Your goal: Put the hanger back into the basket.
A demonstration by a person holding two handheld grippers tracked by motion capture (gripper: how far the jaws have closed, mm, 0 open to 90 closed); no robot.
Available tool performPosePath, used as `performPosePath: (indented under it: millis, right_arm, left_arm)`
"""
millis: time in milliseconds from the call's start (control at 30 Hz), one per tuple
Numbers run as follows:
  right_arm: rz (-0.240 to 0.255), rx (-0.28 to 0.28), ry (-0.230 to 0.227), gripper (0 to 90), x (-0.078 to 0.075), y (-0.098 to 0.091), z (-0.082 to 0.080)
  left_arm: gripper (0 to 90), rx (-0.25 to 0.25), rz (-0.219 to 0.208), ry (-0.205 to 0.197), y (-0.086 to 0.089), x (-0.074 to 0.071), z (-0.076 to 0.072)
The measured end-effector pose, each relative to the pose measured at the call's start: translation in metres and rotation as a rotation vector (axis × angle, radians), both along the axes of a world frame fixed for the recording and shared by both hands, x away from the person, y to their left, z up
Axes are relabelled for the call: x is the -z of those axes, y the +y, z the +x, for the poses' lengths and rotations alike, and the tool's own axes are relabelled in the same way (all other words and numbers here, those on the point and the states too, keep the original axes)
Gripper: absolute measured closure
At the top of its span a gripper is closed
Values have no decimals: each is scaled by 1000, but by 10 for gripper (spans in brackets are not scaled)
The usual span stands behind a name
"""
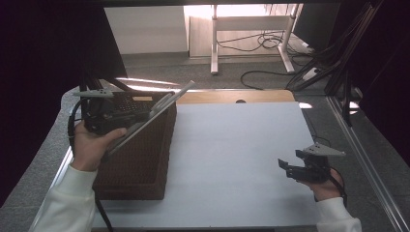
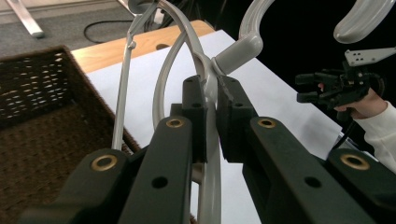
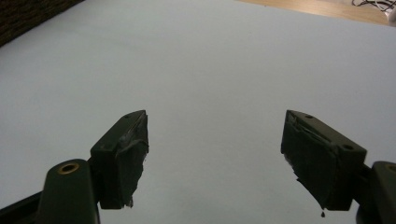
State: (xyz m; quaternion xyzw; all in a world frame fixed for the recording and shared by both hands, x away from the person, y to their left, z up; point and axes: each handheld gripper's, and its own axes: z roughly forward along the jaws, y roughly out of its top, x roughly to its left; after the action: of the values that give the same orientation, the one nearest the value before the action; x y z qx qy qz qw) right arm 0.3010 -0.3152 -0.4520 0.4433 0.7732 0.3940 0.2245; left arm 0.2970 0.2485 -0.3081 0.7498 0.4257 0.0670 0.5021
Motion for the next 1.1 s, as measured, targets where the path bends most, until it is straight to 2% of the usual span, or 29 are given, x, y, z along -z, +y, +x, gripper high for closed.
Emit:
performPosePath:
  millis: [300, 567, 833, 1100]
  right_arm:
    - [-6, -1, 1, 240, 0, 1, -1]
    - [-8, 3, 4, 239, 1, 0, -1]
    - [-11, 2, 7, 239, 2, 2, -1]
    - [-14, 5, 7, 239, 2, 0, -1]
  left_arm:
    - [833, -29, -10, 2, 29, 7, -3]
    - [834, -39, -22, 23, 52, 21, -2]
    - [833, -35, -10, 27, 62, 32, 6]
    - [833, -44, -23, 39, 70, 44, 12]
